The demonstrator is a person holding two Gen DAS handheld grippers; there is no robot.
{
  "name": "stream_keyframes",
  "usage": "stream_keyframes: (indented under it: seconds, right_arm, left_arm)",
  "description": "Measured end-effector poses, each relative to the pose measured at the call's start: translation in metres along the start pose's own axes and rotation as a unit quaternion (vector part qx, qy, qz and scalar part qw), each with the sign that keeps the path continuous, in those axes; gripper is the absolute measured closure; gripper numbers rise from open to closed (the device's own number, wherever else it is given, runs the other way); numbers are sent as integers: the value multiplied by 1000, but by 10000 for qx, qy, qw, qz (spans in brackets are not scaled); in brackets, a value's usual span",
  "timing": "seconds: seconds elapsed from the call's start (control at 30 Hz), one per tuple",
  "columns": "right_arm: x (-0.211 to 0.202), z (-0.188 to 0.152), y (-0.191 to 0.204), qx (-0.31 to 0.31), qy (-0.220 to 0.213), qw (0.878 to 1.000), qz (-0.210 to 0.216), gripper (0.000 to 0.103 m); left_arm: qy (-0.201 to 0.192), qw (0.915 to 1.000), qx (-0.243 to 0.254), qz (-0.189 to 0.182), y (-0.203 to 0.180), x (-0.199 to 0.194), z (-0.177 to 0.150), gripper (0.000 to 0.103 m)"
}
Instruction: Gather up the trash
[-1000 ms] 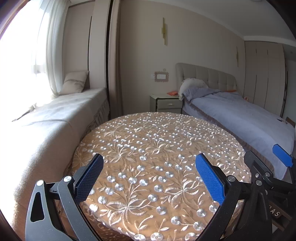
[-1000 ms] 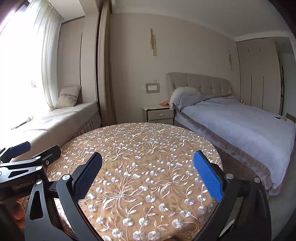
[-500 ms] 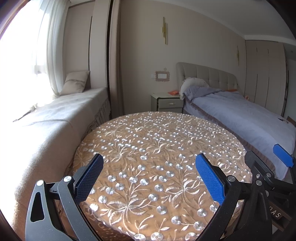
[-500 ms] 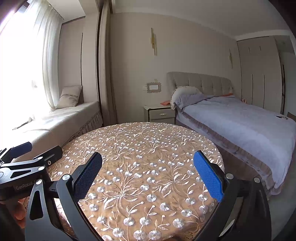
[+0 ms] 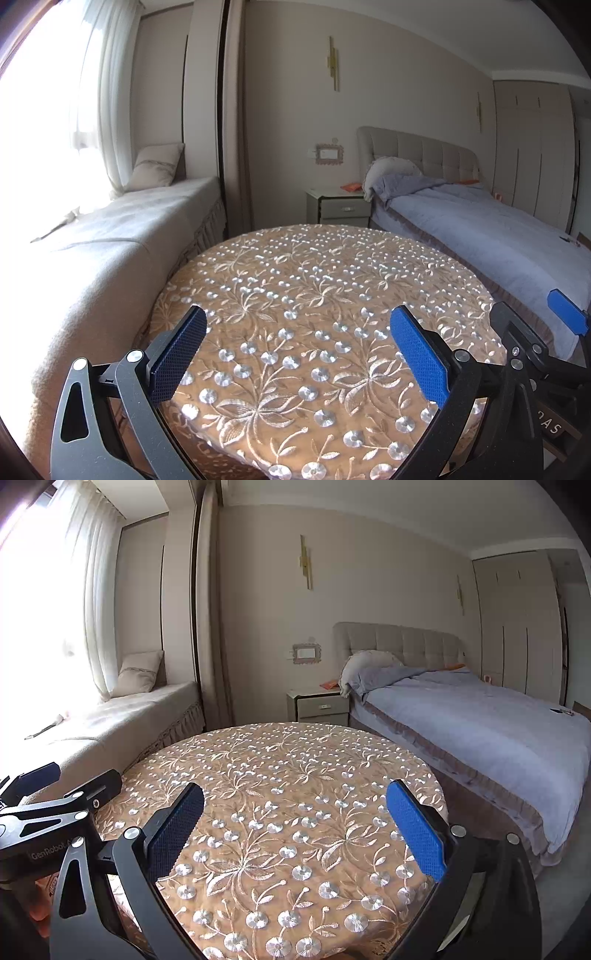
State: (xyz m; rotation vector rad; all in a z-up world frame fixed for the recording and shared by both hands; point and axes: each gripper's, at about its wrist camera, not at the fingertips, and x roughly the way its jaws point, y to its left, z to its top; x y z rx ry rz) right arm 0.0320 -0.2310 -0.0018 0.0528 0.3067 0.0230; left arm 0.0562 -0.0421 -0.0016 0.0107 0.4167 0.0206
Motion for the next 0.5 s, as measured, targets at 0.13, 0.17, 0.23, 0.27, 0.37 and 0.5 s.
stream_keyframes:
  seconds: [0.13,0.17,0.23,0.27,0.37,0.5]
  right_arm:
    - [0,0,-1,13,-7,10000,-10,5]
    - [0,-1,-2,15,-6,10000,-11,5]
    - [-1,0,-2,31,1,10000,-4,5]
    - [0,-1,-3,38,2,10000,-5,5]
    - [0,-1,-4,59,8,10000,-11,5]
    - [-1,-2,-8,98,7,10000,-6,5]
  left_arm:
    - [12,10000,17,-17,-1,1,0,5]
    - [14,10000,21,-25,-2,1,0,5]
    - [-33,10000,68,-29,-3,0,0,5]
    - [-68,9999,117,-12,-4,0,0,5]
    - [-112,9999,107,17,-6,-1,0,5]
    - [-33,9999,54,-151,-5,4,0,5]
